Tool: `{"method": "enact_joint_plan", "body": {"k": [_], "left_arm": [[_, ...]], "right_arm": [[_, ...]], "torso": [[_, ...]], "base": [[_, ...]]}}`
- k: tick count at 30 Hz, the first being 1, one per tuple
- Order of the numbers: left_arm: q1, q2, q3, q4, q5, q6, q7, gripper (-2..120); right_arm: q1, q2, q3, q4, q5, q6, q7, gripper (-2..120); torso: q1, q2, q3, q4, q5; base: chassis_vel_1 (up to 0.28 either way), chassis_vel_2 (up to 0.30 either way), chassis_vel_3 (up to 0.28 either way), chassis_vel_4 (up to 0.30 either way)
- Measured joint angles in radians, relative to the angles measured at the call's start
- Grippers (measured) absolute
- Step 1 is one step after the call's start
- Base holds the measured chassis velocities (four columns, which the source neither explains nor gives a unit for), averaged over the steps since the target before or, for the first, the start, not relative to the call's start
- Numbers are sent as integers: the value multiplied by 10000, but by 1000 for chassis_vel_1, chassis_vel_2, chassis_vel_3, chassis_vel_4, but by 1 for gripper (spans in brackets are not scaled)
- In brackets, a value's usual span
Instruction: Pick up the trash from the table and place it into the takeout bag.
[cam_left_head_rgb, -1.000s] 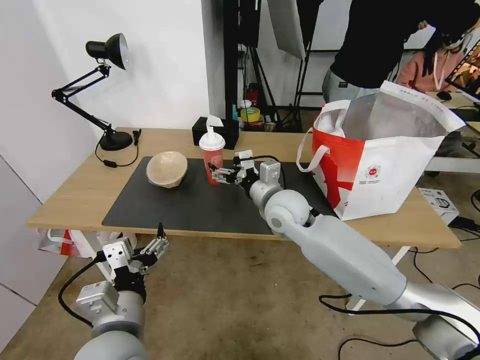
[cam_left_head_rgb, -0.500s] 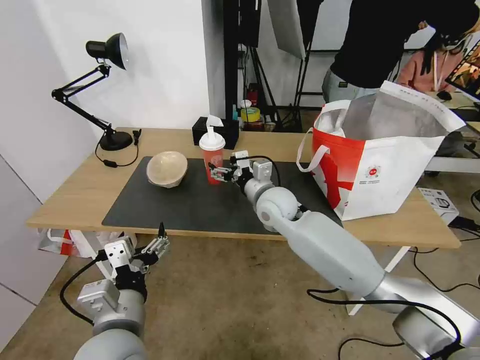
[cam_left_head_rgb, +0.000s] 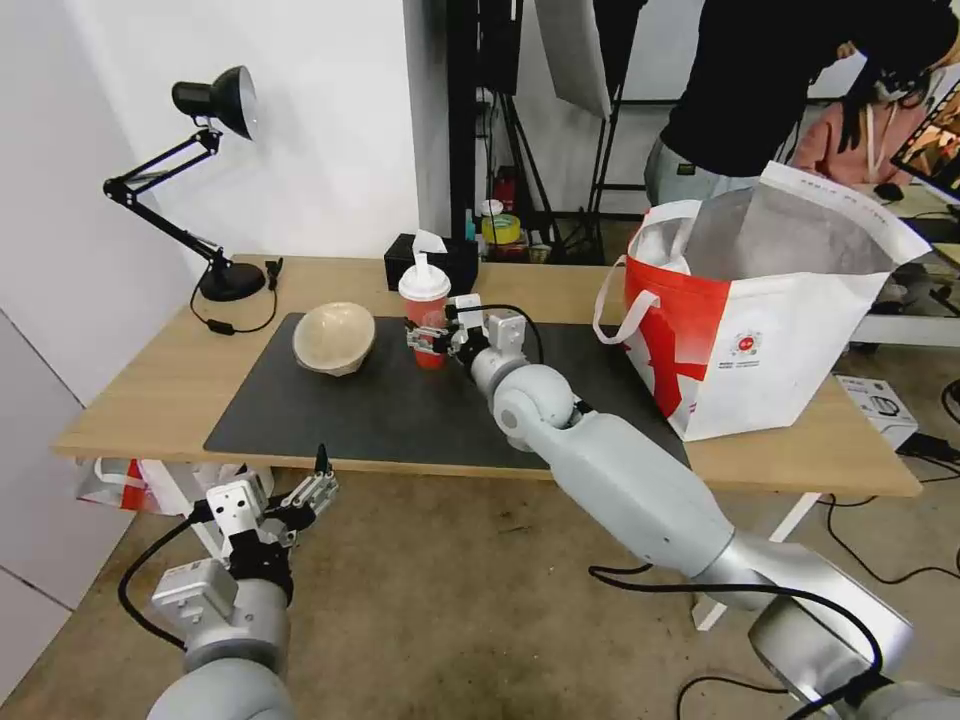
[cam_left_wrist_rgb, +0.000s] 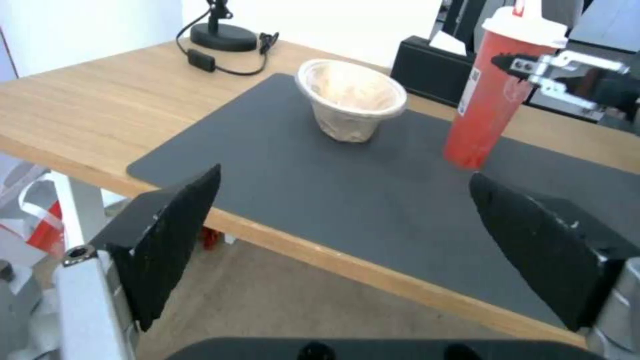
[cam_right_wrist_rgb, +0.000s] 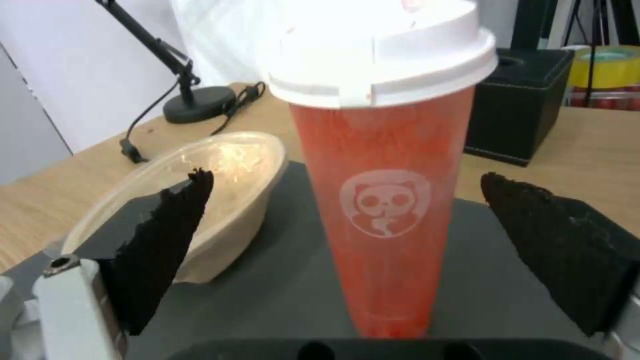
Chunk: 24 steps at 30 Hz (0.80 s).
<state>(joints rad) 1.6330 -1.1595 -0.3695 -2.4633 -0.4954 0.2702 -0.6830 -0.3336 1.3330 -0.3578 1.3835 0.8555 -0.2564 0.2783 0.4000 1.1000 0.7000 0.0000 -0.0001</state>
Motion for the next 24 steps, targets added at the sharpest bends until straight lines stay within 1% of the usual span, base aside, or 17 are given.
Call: {"method": "enact_joint_plan", "body": {"k": [6, 24], "left_arm": [[-21, 25, -6, -4, -1, 1, 0, 100], [-80, 35, 42, 23, -24, 13, 4, 100]], "right_arm": [[63, 456, 112, -743, -227, 176, -219, 100], [467, 866, 209, -1936, -477, 395, -866, 100]], "torso": [[1, 0, 0, 2, 0], [0, 0, 0, 0, 1]], "base": [[0, 0, 0, 0], [0, 0, 0, 0]]}}
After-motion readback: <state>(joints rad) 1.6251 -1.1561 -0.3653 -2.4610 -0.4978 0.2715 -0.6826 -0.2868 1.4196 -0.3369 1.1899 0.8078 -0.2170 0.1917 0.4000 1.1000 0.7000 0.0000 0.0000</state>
